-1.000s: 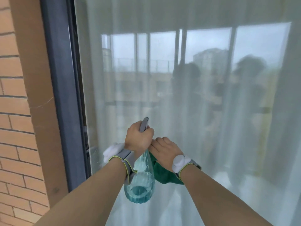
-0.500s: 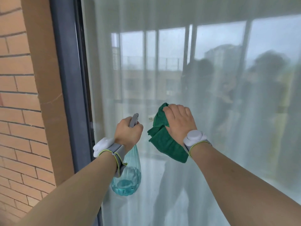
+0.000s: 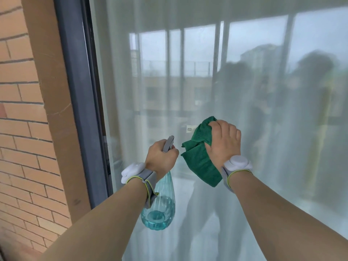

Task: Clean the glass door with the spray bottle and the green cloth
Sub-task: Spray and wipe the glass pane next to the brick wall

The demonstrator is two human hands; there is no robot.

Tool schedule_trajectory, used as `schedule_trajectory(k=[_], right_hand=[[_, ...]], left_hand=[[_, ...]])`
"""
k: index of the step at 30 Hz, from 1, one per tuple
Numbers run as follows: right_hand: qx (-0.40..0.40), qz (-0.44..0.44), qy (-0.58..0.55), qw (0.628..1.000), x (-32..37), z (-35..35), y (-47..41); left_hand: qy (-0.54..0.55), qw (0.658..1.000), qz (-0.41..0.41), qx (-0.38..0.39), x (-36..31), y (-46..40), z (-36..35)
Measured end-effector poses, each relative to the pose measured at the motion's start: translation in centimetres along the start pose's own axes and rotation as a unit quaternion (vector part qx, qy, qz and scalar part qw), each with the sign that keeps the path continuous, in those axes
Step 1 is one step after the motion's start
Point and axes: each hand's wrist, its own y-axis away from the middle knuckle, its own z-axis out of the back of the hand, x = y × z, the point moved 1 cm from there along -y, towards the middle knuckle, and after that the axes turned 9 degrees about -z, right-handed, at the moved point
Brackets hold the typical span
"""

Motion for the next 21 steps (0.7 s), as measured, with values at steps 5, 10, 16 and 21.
schedule_trajectory(k=[5, 10, 16, 21], right_hand=[[0.033, -0.018, -0.006, 0.999, 0.3, 0.7, -0.1], [0.071, -0.018, -0.069, 0.995, 0.3, 1.6, 1.7], [0.207, 0.011, -0.063, 0.976, -1.1, 2.2, 9.7], [0.346, 0.052, -0.022, 0.936, -1.5, 3.4, 13.0]], left_hand=[[0.017, 1.0, 0.013, -0.011, -1.1, 1.0, -0.6], [0.009, 0.999, 0.031, -0.039, -0.4, 2.2, -1.0], [-0.001, 0.998, 0.056, -0.023, 1.0, 4.8, -1.8], [0.004, 0.999, 0.054, 0.0, 0.7, 6.2, -2.7]])
